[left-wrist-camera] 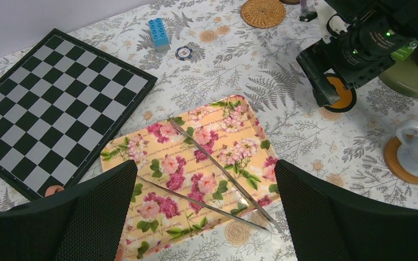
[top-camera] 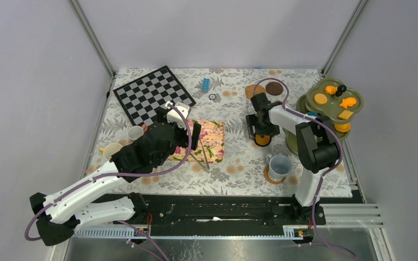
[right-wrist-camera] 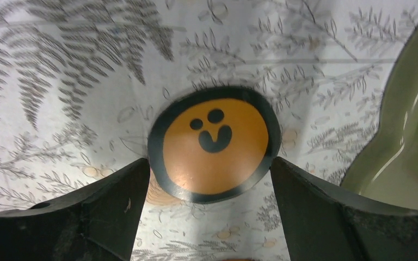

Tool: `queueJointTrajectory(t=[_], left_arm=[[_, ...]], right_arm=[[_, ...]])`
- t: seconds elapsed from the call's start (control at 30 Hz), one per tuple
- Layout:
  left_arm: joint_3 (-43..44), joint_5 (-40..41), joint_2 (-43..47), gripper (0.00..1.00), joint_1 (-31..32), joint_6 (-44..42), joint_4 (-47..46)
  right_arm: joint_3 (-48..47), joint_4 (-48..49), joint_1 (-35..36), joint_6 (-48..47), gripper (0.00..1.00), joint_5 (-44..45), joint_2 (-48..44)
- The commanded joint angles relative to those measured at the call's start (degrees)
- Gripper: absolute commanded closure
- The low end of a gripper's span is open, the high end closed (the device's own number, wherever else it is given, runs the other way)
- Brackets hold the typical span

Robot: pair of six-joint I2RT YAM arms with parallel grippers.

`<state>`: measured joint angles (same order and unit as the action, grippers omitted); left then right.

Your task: Serve the afternoon tea

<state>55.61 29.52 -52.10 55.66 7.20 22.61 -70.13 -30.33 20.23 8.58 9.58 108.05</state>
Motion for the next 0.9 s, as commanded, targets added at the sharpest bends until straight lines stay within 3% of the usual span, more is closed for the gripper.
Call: queueJointTrajectory(t=[0.0, 0.2, 0.27, 0.33, 0.6, 0.87], left_arm=[[0.09, -1.21, 1.45, 0.01, -0.28, 0.71, -2.09], [0.11, -1.82, 1.55, 0.01, -0.29, 0.88, -2.13], [0.11, -1.83, 1.6, 0.01, -0.29, 0.88, -2.14], [0.06, -1.68, 1.72, 0.01, -0.29, 0.88, -2.13], [-0.16, -1.0, 1.91, 0.01, -0.28, 0.8, -2.13], [-0.16, -1.1, 1.96, 0.01, -0.23, 0.62, -2.22]], right_arm=[[5.49, -5.88, -0.33, 1.9, 0.11, 4.27, -1.42], [7.22, -4.46, -0.34, 2.3, 0.1, -1.47, -3.61], [5.59, -3.16, -0.35, 2.41, 0.01, -2.1, -5.33], [2.67, -1.94, -0.4, 2.13, 0.0, -1.02, -5.44], [-9.88, 0.38, -2.93, 1.19, 0.0, -2.94, 5.9], [-3.15, 1.13, -3.71, 2.25, 0.17, -3.15, 4.53]])
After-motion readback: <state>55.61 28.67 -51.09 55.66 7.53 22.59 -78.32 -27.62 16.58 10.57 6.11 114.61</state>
